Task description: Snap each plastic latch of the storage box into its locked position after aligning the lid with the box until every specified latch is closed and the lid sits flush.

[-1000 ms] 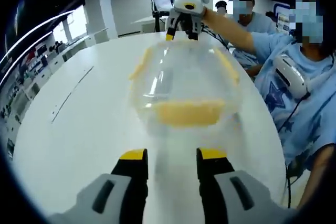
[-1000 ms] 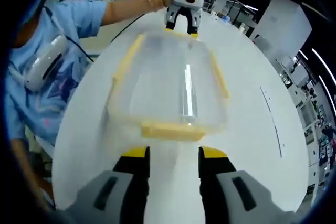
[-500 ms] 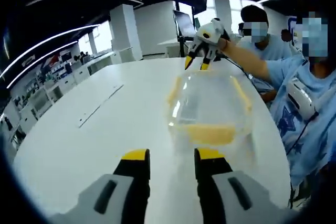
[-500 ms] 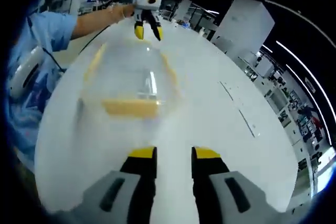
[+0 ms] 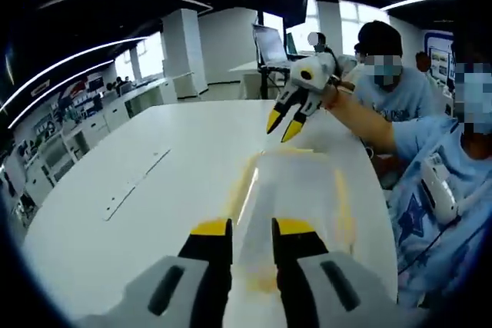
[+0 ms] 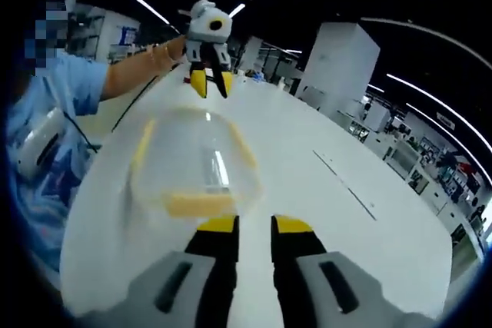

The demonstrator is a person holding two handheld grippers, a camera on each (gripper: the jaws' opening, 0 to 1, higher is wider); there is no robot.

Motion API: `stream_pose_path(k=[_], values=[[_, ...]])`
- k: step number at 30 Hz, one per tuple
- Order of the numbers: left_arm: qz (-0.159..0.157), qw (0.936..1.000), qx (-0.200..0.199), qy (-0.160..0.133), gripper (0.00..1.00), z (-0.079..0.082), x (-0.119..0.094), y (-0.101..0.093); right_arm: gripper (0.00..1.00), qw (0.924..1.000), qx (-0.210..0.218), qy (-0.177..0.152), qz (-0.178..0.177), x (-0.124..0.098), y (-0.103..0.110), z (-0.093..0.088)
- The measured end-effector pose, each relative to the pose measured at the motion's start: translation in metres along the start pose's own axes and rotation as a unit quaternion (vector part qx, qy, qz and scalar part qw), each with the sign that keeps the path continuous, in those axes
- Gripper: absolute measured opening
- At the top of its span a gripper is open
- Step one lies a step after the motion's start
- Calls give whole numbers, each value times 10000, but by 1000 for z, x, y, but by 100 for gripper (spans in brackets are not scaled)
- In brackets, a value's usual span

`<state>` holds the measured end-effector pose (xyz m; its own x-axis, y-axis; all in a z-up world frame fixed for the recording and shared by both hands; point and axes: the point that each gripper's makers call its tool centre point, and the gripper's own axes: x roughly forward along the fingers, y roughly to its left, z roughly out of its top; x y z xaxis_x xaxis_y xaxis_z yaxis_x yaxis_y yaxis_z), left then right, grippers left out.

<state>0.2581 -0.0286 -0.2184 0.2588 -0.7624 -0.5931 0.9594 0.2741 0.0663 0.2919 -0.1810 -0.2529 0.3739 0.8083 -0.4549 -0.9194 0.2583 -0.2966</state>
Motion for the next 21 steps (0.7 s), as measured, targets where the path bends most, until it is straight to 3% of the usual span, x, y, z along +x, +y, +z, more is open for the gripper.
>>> stream_pose_path(k=[1,3,9,15,16,21], values=[[-35,10000,17,39,17,1,2,-1,12,10000,29,-84,29,0,2,3],[-245,9985,193,458,16,1,18,-12,11,9995,56,-300,105,-1,7,12],[-562,9886,444,1328,14,-7,43,-25,6,9988,33,-421,251,0,14,16],[-704,9797,313,1850,8,-9,51,-25,3,9976,-21,-515,458,4,26,15],[-625,9749,480,2081,6,-12,51,-21,3,9966,-98,-632,525,4,31,17],[-601,9592,354,2740,5,-12,54,-22,0,9897,20,-1301,597,2,36,22]])
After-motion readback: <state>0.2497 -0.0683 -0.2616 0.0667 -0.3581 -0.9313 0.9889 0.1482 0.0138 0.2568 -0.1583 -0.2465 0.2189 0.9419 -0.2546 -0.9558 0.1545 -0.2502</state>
